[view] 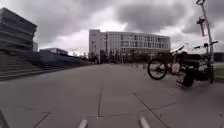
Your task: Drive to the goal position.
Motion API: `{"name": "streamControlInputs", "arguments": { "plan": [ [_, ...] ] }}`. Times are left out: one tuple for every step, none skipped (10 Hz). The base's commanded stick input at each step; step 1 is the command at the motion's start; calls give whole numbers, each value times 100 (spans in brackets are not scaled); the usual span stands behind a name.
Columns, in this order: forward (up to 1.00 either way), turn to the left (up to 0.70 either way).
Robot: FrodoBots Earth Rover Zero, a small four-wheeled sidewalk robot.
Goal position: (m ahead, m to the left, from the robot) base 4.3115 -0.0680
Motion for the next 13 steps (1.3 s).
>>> {"name": "streamControlInputs", "arguments": {
  "plan": [
    [85, 0],
    [85, 0],
    [85, 0],
    [85, 0],
    [85, 0],
    [85, 0],
    [85, 0],
    [85, 0],
    [85, 0],
    [85, 0],
    [85, 0],
    [85, 0],
    [85, 0]
  ]
}}
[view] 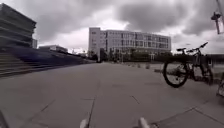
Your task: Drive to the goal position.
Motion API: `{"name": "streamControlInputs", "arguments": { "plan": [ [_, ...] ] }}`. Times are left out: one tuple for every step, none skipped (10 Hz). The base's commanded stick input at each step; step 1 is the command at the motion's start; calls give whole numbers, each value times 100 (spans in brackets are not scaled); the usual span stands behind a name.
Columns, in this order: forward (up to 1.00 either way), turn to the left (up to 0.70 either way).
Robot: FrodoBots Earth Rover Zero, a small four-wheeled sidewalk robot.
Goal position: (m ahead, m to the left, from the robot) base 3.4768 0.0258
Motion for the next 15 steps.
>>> {"name": "streamControlInputs", "arguments": {
  "plan": [
    [85, 0],
    [85, 0],
    [85, 0],
    [85, 0],
    [85, 0],
    [85, 0],
    [85, 0],
    [85, 0],
    [85, 0],
    [85, 0],
    [85, -34],
    [85, -34],
    [85, 0],
    [85, 0],
    [85, 0]
  ]
}}
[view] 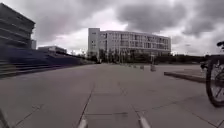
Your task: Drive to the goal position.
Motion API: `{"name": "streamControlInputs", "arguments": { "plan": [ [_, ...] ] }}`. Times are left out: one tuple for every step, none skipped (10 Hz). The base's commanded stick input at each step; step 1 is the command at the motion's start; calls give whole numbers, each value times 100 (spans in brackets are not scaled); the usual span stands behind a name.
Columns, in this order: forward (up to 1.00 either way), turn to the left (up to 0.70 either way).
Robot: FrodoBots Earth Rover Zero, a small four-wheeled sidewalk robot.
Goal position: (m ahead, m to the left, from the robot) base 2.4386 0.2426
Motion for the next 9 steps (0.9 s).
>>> {"name": "streamControlInputs", "arguments": {
  "plan": [
    [85, 0],
    [85, 0],
    [85, 0],
    [85, 0],
    [85, 0],
    [85, 0],
    [85, 0],
    [85, 0],
    [85, 0]
  ]
}}
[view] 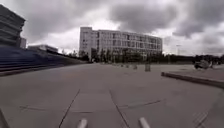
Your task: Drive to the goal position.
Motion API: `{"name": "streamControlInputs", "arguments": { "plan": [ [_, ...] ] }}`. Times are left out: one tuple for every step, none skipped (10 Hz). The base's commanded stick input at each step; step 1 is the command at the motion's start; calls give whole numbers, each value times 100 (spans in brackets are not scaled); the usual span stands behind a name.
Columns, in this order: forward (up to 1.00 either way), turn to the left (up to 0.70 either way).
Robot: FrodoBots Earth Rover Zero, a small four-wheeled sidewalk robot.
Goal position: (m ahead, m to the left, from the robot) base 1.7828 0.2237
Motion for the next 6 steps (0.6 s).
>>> {"name": "streamControlInputs", "arguments": {
  "plan": [
    [85, 0],
    [85, 0],
    [85, 0],
    [85, 0],
    [85, 0],
    [85, 0]
  ]
}}
